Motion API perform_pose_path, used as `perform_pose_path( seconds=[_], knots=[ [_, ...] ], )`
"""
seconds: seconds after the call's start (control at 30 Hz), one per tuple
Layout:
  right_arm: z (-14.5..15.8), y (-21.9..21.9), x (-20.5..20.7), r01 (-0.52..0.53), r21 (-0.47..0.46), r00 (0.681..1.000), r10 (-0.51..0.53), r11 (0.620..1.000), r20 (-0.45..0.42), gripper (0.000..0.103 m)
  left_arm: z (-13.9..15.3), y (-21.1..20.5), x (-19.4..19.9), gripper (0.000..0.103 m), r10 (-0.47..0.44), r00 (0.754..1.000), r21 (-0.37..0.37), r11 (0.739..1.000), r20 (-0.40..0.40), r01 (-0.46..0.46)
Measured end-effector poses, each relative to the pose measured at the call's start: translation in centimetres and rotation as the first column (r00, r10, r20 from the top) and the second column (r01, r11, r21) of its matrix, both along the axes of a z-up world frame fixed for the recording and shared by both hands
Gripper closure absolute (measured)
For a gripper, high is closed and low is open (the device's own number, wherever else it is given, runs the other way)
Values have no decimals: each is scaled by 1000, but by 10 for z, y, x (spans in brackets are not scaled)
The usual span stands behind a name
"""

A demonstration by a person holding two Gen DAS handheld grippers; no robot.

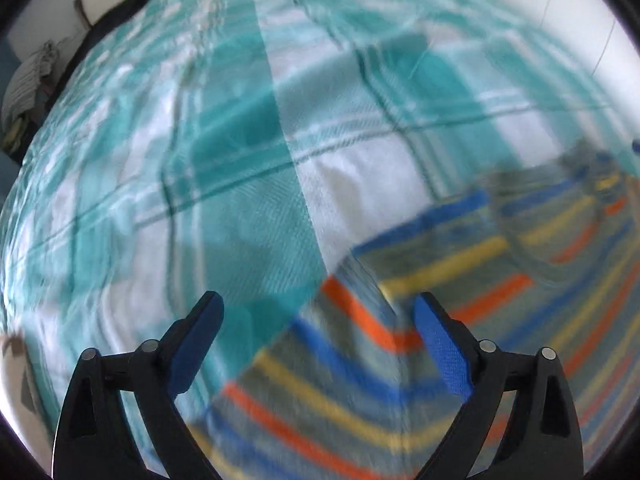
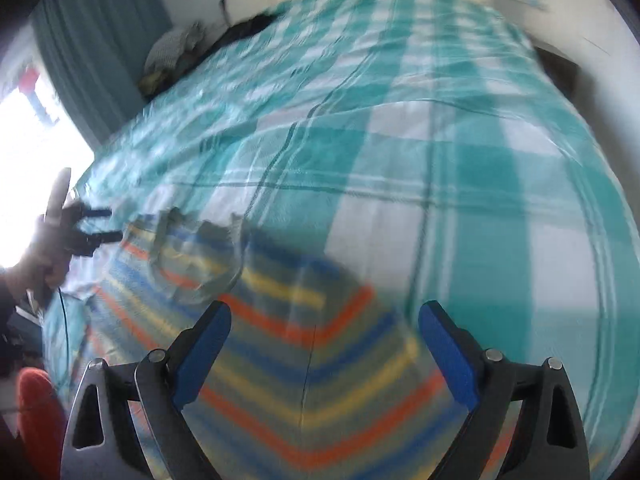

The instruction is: Fold small clothes

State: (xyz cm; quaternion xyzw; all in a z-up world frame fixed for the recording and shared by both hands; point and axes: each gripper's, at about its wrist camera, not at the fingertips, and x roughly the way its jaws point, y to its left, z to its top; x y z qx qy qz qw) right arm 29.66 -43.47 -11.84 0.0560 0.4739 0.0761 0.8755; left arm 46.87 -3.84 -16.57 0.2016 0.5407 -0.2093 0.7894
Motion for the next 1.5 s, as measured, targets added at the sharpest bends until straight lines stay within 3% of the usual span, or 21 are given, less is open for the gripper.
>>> perform_pose_path(
  seconds=[0.1, 0.13, 0.2, 0.23, 0.33, 0.43, 0.5, 0.57, 0.67, 0.7, 0.73, 0.77, 0.8, 0.87, 0.93, 1.03, 1.13, 1.23, 1.33, 1.43, 1.5],
  knots=[
    [-30, 11, 38, -71, -43, 994, 67, 997, -86, 10, -18, -2, 7, 0, -7, 999, -2, 1000, -48, 7],
    [-43, 12, 46, -93, -37, 986, 87, 995, -145, 17, -18, -1, 6, 4, -3, 998, -20, 1000, -57, 2],
    [-60, 24, 49, -166, -83, 964, 144, 983, -223, 85, -13, -1, 0, 46, -37, 997, -60, 998, -74, 33],
    [-57, 33, 44, -219, -125, 960, 190, 968, -205, 94, -6, -5, -8, 97, -76, 995, -69, 995, -62, 71],
    [-37, 39, 31, -190, -231, 978, 163, 954, -133, 95, 9, -22, -28, 100, -104, 989, 52, 994, 102, 99],
    [-20, 40, 31, -96, -355, 995, 90, 930, -36, 95, 14, -22, -17, 101, 9, 978, 58, 998, 207, -21],
    [-31, 40, 40, -54, -386, 998, 43, 921, -36, 95, 1, -19, -7, 100, 77, 980, 40, 996, 182, -86],
    [-52, 41, 50, -62, -425, 996, 26, 903, -91, 95, -16, -27, -16, 100, 54, 973, 91, 993, 224, -77],
    [-65, 45, 45, -46, -471, 998, 16, 881, -68, 92, -18, -31, -31, 94, 18, 953, 157, 985, 303, -68],
    [-62, 42, 43, -38, -456, 998, 11, 889, -61, 79, -11, -29, -35, 89, 28, 955, 147, 986, 296, -75],
    [-57, 37, 41, -21, -432, 999, -3, 902, -54, 65, -3, -27, -38, 67, 46, 957, 141, 986, 287, -89],
    [-49, 31, 38, 5, -426, 999, -28, 905, -47, 32, 4, -23, -39, 37, 67, 955, 135, 985, 290, -110],
    [-39, 26, 32, 29, -415, 998, -49, 910, -39, 25, 19, -17, -49, 30, 83, 945, 118, 985, 316, -126],
    [-17, 22, 13, 40, -377, 998, -52, 925, -22, 25, 50, -1, -76, 25, 91, 931, 54, 992, 355, -118],
    [1, 32, -18, 1, -356, 1000, -10, 934, -25, 25, 77, 15, -111, 24, 94, 946, -17, 995, 310, -93],
    [21, 65, -83, -125, -253, 992, 115, 959, -52, 25, 92, 25, -177, 15, 43, 965, -78, 997, 259, -24],
    [16, 111, -150, -250, -134, 966, 238, 959, -95, 25, 78, 22, -242, 11, -20, 980, -92, 995, 199, 39],
    [-11, 154, -219, -324, -74, 937, 309, 943, -165, 25, 39, 21, -316, 11, -70, 993, -44, 996, 97, 75],
    [-55, 174, -280, -356, -150, 901, 297, 922, -316, 25, 2, 36, -374, 12, -81, 996, 93, 992, 22, 79],
    [-68, 161, -332, -308, -291, 904, 183, 906, -387, 24, 10, 64, -401, 12, -17, 999, 117, 993, 40, 13],
    [-60, 142, -355, -231, -302, 913, 99, 925, -396, 24, 30, 79, -406, 12, 53, 995, 64, 996, 89, -59]
  ],
)
